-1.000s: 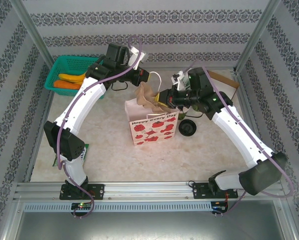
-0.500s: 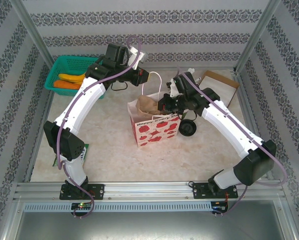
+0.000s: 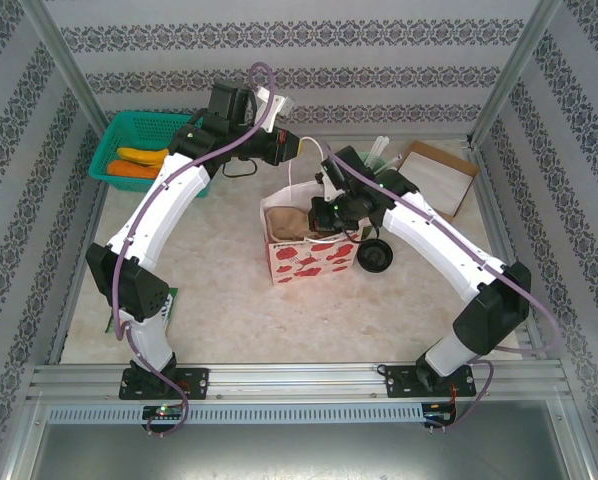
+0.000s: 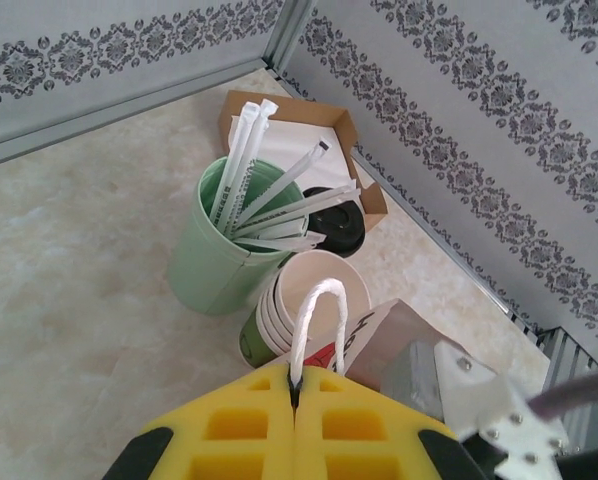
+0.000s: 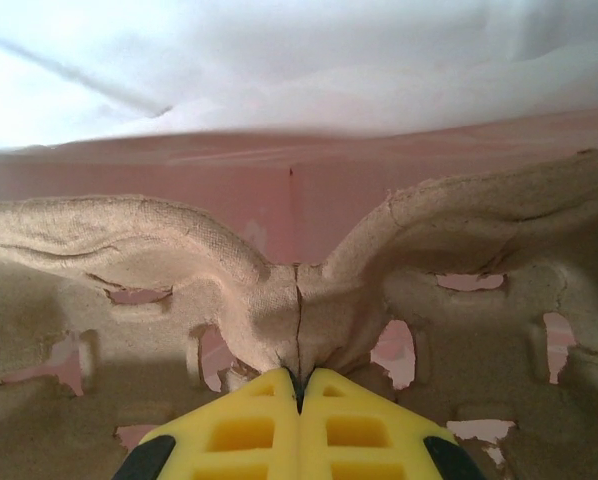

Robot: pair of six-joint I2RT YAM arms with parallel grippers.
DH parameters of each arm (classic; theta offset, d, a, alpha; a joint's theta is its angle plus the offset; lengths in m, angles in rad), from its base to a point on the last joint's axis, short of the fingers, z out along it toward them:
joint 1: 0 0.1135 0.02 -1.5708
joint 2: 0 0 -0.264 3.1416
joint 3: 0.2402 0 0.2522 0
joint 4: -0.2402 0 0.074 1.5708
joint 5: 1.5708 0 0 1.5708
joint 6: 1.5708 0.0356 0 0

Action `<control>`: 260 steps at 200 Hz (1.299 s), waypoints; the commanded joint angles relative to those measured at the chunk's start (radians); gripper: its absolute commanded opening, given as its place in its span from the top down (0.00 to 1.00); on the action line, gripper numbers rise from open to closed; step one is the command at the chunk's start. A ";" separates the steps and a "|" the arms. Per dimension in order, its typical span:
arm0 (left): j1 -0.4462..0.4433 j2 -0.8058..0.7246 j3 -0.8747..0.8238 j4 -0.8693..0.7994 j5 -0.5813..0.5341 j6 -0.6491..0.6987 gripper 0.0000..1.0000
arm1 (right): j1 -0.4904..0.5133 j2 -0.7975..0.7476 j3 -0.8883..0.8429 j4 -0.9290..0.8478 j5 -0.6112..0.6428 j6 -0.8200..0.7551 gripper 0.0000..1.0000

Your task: Pack the takeout coffee

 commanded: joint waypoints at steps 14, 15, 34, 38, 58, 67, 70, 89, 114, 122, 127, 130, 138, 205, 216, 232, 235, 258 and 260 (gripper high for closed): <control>0.010 -0.005 0.010 0.128 -0.040 -0.074 1.00 | 0.012 0.042 0.054 -0.138 0.011 -0.081 1.00; 0.010 -0.005 0.010 0.131 -0.040 -0.074 1.00 | 0.012 0.044 0.055 -0.139 0.009 -0.082 1.00; 0.010 -0.022 -0.026 0.188 -0.024 -0.074 1.00 | 0.011 0.082 0.087 -0.184 -0.026 -0.093 1.00; 0.010 -0.024 -0.033 0.197 -0.017 -0.074 1.00 | 0.012 0.091 0.095 -0.194 -0.032 -0.094 1.00; 0.010 -0.027 -0.046 0.217 0.048 -0.064 1.00 | 0.011 0.135 0.137 -0.243 -0.048 -0.101 1.00; 0.010 -0.028 -0.054 0.221 0.076 -0.057 1.00 | 0.012 0.154 0.157 -0.263 -0.046 -0.101 1.00; 0.009 -0.028 -0.058 0.221 0.083 -0.055 1.00 | 0.012 0.160 0.164 -0.267 -0.046 -0.101 1.00; 0.010 -0.036 -0.079 0.220 0.105 -0.041 1.00 | 0.011 0.187 0.193 -0.280 -0.045 -0.099 1.00; 0.009 -0.057 -0.098 0.216 0.129 -0.022 1.00 | 0.010 0.213 0.211 -0.279 -0.020 -0.093 1.00; 0.010 -0.069 -0.107 0.215 0.132 -0.014 0.96 | 0.010 0.219 0.213 -0.276 -0.024 -0.090 1.00; 0.010 -0.079 -0.115 0.213 0.131 -0.008 0.93 | 0.011 0.222 0.213 -0.273 -0.027 -0.090 1.00; 0.009 -0.086 -0.123 0.212 0.127 -0.004 0.90 | 0.011 0.223 0.212 -0.270 -0.031 -0.089 1.00; 0.010 -0.109 -0.149 0.214 0.112 0.006 0.79 | 0.012 0.225 0.215 -0.265 -0.038 -0.087 1.00; -0.007 -0.450 -0.570 0.363 0.132 0.129 0.17 | 0.008 0.226 0.217 -0.260 -0.020 -0.076 1.00; -0.029 -0.491 -0.610 0.364 0.163 0.165 0.15 | 0.008 0.228 0.218 -0.259 -0.018 -0.074 1.00; -0.062 -0.532 -0.651 0.360 0.231 0.225 0.13 | 0.009 0.229 0.215 -0.251 -0.019 -0.071 1.00; -0.069 -0.539 -0.655 0.358 0.245 0.239 0.12 | 0.008 0.229 0.214 -0.251 -0.019 -0.071 1.00; -0.141 -0.562 -0.671 0.316 0.282 0.355 0.09 | 0.010 0.237 0.216 -0.252 -0.019 -0.071 1.00; -0.149 -0.563 -0.671 0.313 0.276 0.364 0.09 | 0.010 0.237 0.215 -0.252 -0.019 -0.071 1.00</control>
